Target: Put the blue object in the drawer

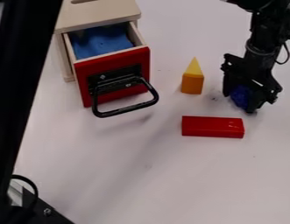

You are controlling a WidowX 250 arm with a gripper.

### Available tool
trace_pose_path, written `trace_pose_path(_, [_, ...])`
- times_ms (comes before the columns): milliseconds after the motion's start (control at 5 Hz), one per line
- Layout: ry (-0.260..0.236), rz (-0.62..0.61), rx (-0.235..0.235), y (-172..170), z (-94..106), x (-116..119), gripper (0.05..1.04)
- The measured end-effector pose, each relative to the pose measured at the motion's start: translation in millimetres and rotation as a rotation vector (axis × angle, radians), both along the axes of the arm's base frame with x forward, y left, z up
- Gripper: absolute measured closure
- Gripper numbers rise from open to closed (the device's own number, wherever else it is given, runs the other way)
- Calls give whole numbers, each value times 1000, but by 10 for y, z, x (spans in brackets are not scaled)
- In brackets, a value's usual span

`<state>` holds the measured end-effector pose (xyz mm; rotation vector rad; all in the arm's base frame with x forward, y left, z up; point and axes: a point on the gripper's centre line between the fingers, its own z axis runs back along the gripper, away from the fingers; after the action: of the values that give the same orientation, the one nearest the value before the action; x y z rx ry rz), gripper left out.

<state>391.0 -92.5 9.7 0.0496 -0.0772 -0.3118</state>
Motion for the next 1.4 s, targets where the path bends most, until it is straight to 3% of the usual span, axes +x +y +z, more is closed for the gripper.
trace_pose_path(200, [-10, -38, 23, 64, 106, -61, 307])
trace_pose_path(600, [-120, 2, 18, 482, 685, -298, 307])
trace_pose_path(800, [-170, 12, 58, 704, 951, -496, 307])
trace_pose_path(1200, [-155, 125, 74, 1250, 1188, -755, 307])
trace_pose_path(1400, [-122, 220, 81, 1537, 1149, -908, 307])
